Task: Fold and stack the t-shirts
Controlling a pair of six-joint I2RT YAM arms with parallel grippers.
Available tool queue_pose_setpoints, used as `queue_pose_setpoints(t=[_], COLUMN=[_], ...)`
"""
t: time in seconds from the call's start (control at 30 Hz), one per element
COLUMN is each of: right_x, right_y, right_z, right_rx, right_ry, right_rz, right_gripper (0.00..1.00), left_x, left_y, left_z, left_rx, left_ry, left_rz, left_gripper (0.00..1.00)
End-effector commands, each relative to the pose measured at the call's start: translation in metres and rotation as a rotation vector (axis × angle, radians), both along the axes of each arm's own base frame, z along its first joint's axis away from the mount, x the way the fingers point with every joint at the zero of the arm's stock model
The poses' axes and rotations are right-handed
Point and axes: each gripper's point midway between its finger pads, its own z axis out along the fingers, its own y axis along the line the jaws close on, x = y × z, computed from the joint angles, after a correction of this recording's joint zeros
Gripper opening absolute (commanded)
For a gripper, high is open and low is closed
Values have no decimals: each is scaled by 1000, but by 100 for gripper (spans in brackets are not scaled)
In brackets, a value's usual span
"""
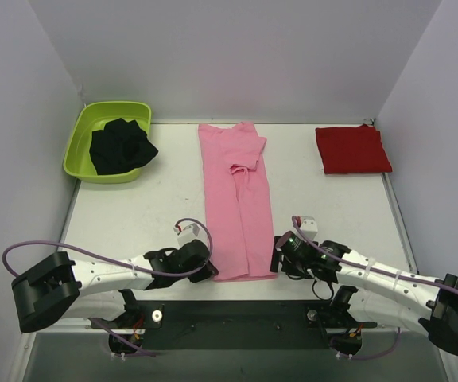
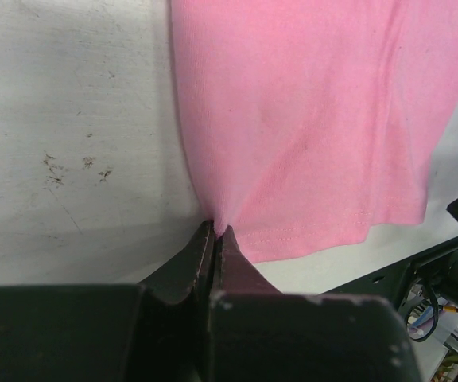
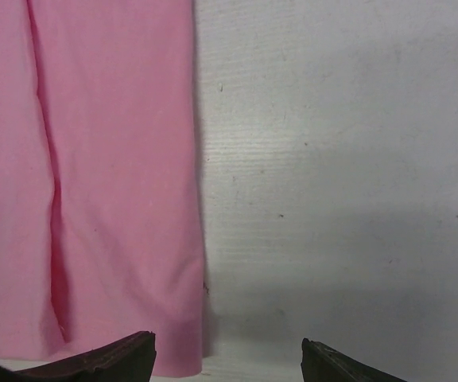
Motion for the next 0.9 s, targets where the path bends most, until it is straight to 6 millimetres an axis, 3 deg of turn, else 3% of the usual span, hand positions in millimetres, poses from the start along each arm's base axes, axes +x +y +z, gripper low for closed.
queue_pose_setpoints(t=[0.0, 0.37, 0.53, 0.73, 0.87], right_x=[-6, -8, -8, -9, -10], right_y=[9, 18, 22, 26, 27], right_z=[-10, -27, -32, -34, -35], right_rx=[50, 94, 97, 108, 110], right_ry=[19, 35, 47, 58, 61], right_rz=[-40, -76, -81, -80, -77], right_gripper=[73, 72, 66, 52, 35], left_x=[-4, -6, -8, -8, -8], left_y=[15, 18, 22, 26, 28], left_z=[-17, -20, -21, -23, -23], left_rx=[79, 76, 80, 83, 82], left_ry=[22, 24, 28, 27, 29], left_rz=[-2, -4, 2, 10, 17], left_gripper=[0, 0, 0, 0, 0])
